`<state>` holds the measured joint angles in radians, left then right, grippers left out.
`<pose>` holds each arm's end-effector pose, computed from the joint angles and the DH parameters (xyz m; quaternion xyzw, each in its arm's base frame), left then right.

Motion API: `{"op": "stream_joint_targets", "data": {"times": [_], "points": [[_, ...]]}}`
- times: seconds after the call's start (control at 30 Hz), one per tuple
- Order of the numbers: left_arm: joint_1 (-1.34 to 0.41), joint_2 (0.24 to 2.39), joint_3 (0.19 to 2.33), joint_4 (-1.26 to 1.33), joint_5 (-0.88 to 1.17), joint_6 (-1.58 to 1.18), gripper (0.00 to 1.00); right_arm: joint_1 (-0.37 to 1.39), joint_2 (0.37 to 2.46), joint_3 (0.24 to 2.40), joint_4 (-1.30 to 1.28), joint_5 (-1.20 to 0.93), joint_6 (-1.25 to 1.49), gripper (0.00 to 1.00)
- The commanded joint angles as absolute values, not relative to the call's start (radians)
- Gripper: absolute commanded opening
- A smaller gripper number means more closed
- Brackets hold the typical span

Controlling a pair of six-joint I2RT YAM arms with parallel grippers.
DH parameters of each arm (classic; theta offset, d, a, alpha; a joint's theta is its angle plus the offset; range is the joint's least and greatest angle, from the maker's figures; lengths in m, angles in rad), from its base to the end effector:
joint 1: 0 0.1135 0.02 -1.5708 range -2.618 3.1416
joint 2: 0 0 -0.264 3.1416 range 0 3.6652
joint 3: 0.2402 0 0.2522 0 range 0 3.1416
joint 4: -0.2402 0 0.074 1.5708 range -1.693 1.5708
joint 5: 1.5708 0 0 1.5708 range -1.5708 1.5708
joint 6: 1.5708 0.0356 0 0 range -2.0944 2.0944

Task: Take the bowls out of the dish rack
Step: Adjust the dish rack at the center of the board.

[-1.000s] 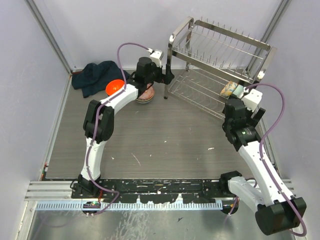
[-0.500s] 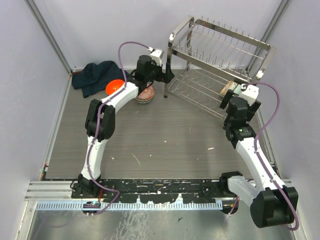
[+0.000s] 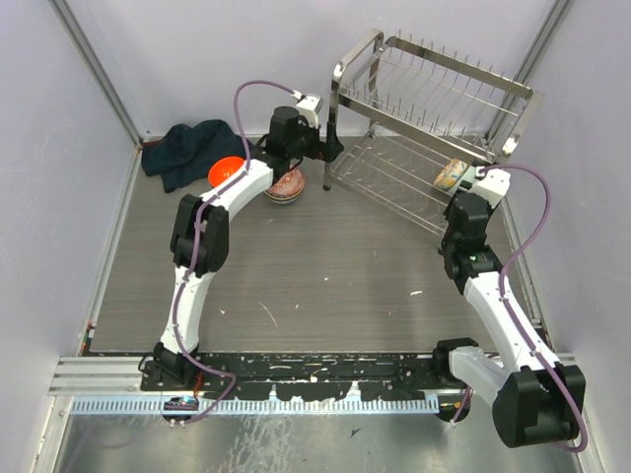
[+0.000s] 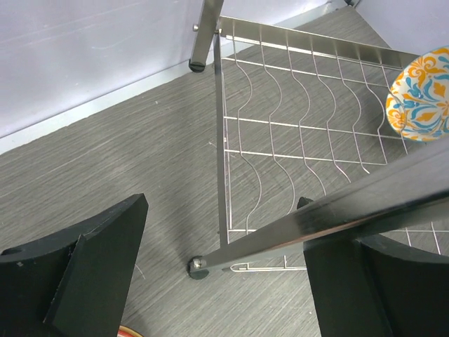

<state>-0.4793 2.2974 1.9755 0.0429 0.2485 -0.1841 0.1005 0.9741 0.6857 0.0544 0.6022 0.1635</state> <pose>0.4849 -0.2619 0.2604 0.1903 0.7728 -0.2881 0.5325 0.2250 0.0024 0.2958 0.2073 0.7433 -0.1528 0.6173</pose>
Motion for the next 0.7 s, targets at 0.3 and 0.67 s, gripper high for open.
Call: {"op": "stream_joint_targets", "data": {"times": [0.3, 0.67], "points": [[-0.445, 2.372, 2.083, -0.003, 0.244, -0.152, 0.94, 0.098, 0.896, 0.668, 0.071, 0.596, 0.190, 0.16], [-0.445, 2.383, 2.106, -0.018, 0.259, -0.160, 0.94, 0.183, 0.782, 0.683, -0.041, 0.632, 0.207, 0.12]]}}
